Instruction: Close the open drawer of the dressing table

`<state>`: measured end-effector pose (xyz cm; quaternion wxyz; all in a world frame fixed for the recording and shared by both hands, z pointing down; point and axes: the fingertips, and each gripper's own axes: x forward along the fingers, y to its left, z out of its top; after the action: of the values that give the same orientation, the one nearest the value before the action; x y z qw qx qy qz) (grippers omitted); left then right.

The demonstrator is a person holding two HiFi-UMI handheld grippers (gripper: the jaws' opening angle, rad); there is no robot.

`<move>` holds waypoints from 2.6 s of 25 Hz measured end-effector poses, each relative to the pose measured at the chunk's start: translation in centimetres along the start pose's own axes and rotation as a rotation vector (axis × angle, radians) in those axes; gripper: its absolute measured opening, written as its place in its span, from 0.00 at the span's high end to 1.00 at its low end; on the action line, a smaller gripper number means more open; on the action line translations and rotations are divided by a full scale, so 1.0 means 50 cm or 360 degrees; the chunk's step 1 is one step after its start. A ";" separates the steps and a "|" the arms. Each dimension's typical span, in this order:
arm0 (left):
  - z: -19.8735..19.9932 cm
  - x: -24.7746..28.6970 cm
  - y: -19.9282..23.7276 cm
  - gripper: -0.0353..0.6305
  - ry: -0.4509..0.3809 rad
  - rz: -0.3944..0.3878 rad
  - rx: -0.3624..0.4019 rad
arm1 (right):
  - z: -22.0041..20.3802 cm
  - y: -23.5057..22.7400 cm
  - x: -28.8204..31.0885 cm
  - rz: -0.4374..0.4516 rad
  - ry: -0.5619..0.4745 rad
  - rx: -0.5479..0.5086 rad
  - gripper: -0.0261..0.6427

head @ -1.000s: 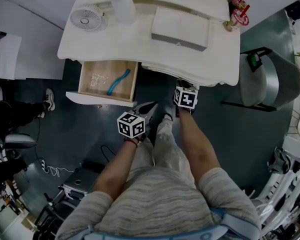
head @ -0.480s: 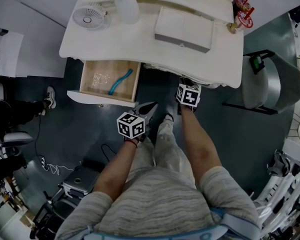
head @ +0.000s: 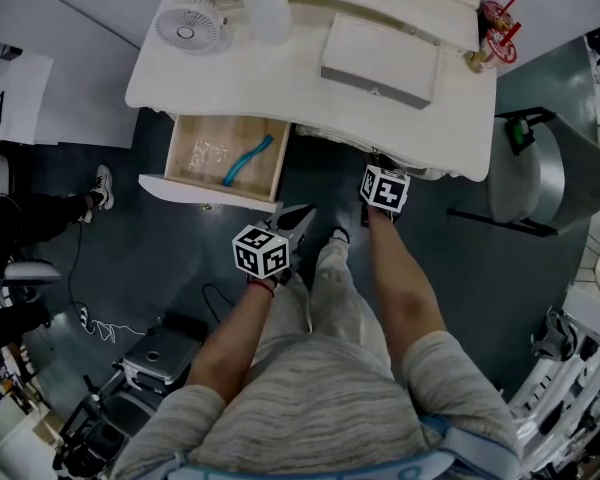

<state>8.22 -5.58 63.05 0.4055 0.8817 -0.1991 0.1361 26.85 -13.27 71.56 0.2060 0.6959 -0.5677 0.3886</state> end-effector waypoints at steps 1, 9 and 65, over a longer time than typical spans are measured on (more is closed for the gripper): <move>0.000 -0.001 0.001 0.92 -0.0003 0.0000 -0.0002 | 0.000 0.001 0.000 0.0002 -0.0003 0.0001 0.81; 0.001 -0.004 -0.004 0.92 -0.0014 -0.0011 0.0000 | -0.001 0.002 0.000 0.0019 0.0021 -0.0026 0.81; -0.014 -0.311 0.074 0.92 -0.0212 0.0196 -0.0012 | -0.135 0.335 -0.332 0.0511 -0.0074 -0.0327 0.94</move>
<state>-7.30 -3.45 59.69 0.3854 0.8734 -0.2800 0.1012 7.96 -2.46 60.25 0.1982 0.5804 -0.7128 0.3402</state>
